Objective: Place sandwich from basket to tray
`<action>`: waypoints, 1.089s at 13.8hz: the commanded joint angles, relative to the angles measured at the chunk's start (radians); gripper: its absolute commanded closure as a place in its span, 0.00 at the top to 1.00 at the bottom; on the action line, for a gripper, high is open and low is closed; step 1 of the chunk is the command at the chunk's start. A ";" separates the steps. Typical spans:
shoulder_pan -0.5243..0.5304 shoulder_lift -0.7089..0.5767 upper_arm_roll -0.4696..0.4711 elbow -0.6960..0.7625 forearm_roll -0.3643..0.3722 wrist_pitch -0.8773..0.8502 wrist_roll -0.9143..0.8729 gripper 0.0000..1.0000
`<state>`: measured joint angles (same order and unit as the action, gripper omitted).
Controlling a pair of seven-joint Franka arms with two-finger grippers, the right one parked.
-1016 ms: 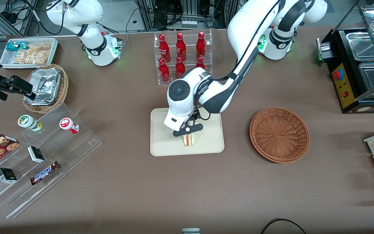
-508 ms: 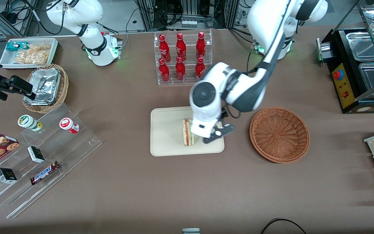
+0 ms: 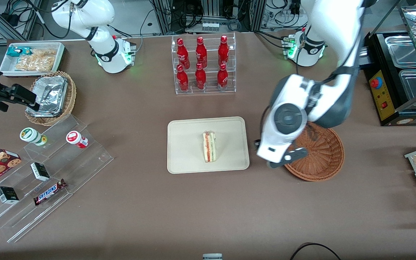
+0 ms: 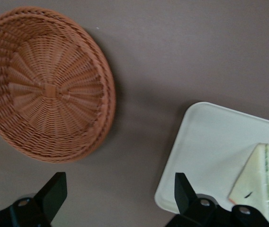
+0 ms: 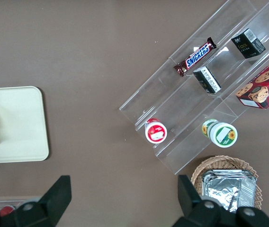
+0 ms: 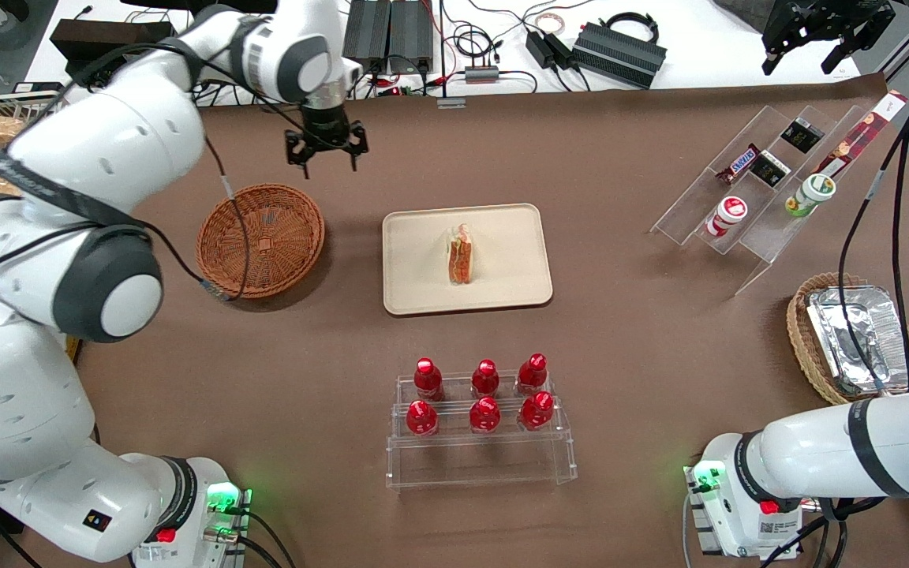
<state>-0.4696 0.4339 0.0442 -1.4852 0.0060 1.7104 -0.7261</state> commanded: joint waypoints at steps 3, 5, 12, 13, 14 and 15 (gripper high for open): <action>0.121 -0.220 -0.006 -0.210 -0.015 -0.026 0.239 1.00; 0.166 -0.260 -0.006 -0.205 -0.015 -0.090 0.316 1.00; 0.418 -0.414 -0.096 -0.199 -0.018 -0.267 0.611 1.00; 0.463 -0.423 -0.131 -0.182 -0.014 -0.290 0.637 1.00; 0.489 -0.428 -0.148 -0.166 -0.006 -0.308 0.651 1.00; 0.506 -0.438 -0.159 -0.158 -0.004 -0.311 0.666 1.00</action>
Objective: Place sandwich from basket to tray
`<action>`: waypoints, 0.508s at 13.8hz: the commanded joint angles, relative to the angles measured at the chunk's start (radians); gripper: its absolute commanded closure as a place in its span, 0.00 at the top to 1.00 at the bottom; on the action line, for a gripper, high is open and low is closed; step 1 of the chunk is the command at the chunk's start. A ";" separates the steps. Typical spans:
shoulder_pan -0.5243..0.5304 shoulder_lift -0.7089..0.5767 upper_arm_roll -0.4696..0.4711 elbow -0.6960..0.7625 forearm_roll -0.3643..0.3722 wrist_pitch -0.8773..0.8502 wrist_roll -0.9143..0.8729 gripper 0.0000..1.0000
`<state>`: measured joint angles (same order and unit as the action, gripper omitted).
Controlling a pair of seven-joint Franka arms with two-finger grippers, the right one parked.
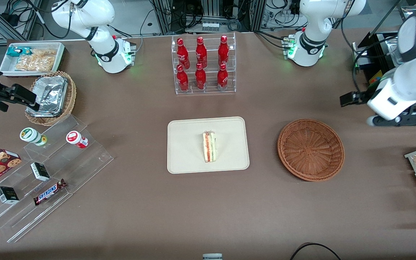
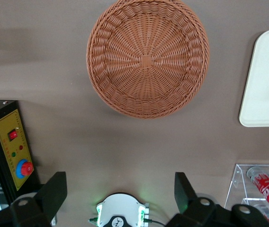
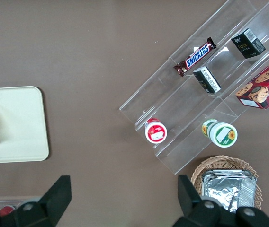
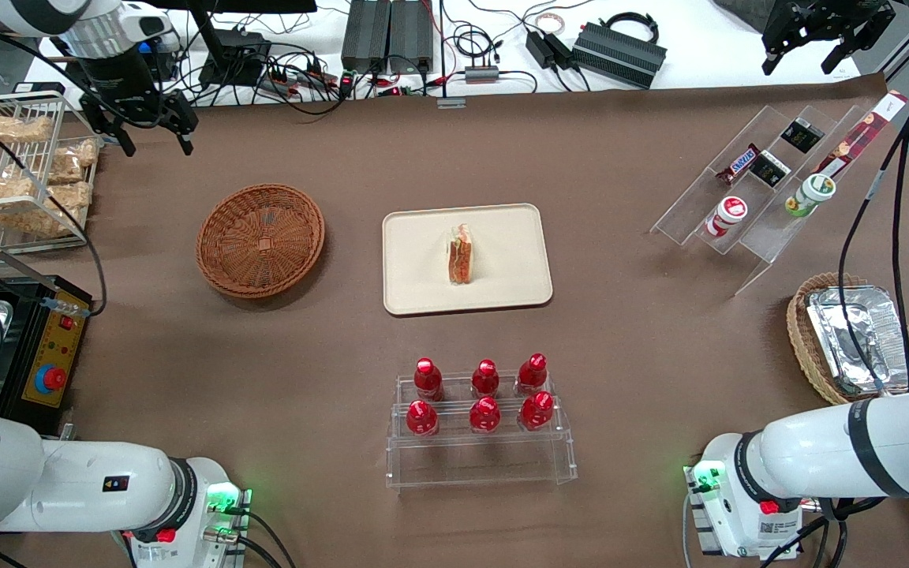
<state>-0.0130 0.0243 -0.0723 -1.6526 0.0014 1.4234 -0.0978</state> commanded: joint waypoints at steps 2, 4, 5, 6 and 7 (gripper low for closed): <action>0.073 -0.047 -0.044 0.022 0.000 -0.024 0.062 1.00; 0.074 -0.047 -0.037 0.039 0.000 -0.024 0.101 1.00; 0.074 -0.050 -0.034 0.048 0.000 -0.023 0.108 1.00; 0.074 -0.050 -0.026 0.053 -0.001 -0.017 0.118 1.00; 0.073 -0.047 -0.003 0.060 -0.006 -0.009 0.125 1.00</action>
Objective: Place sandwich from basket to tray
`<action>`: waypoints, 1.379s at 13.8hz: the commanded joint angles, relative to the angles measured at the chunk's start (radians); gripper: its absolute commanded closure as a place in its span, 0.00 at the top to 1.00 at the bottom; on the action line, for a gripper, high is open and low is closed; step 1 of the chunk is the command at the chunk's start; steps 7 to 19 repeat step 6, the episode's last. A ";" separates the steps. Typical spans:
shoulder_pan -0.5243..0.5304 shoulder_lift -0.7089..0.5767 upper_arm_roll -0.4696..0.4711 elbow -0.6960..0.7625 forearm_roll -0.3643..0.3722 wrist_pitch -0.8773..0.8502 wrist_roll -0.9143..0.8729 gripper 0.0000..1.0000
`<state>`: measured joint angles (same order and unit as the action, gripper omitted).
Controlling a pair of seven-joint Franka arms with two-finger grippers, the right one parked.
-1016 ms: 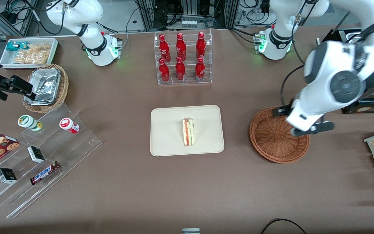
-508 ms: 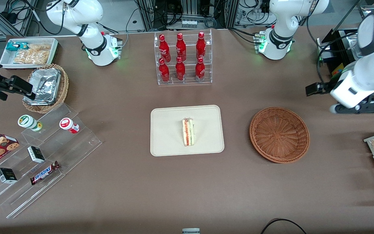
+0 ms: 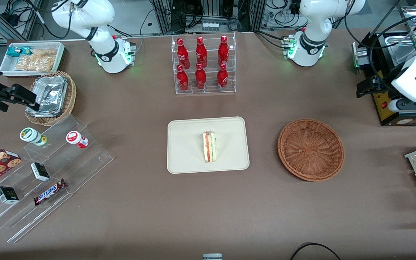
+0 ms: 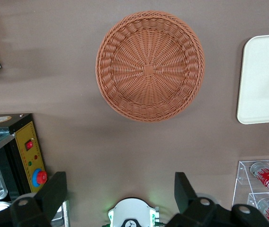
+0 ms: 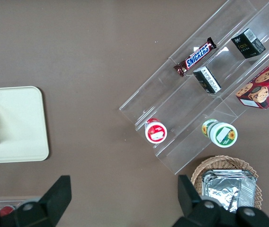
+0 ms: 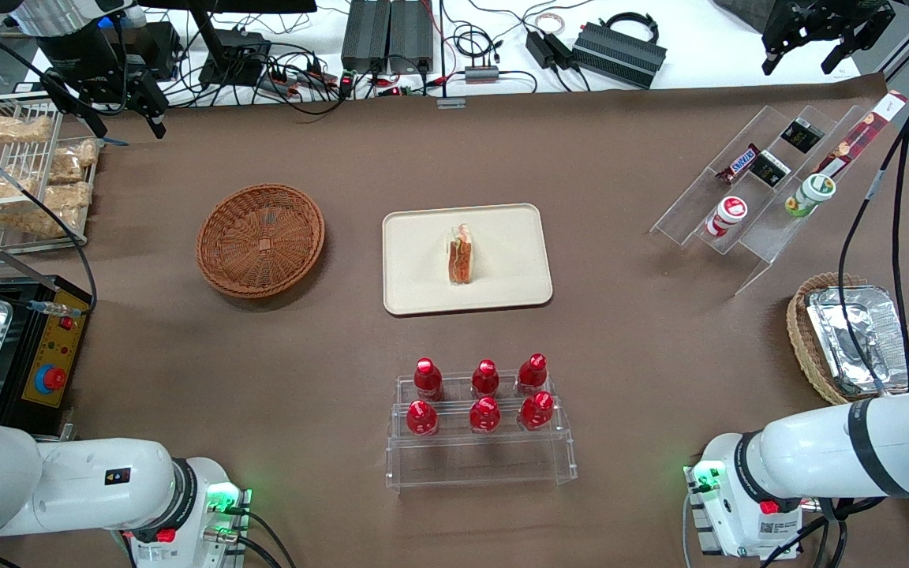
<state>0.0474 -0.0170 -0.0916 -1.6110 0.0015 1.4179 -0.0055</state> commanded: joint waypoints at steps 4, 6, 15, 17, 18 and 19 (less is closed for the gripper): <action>-0.001 0.006 0.058 0.029 -0.012 0.053 0.053 1.00; -0.018 0.006 0.072 0.029 -0.014 0.053 0.052 1.00; -0.018 0.006 0.072 0.029 -0.014 0.053 0.052 1.00; -0.018 0.006 0.072 0.029 -0.014 0.053 0.052 1.00; -0.018 0.006 0.072 0.029 -0.014 0.053 0.052 1.00; -0.018 0.006 0.072 0.029 -0.014 0.053 0.052 1.00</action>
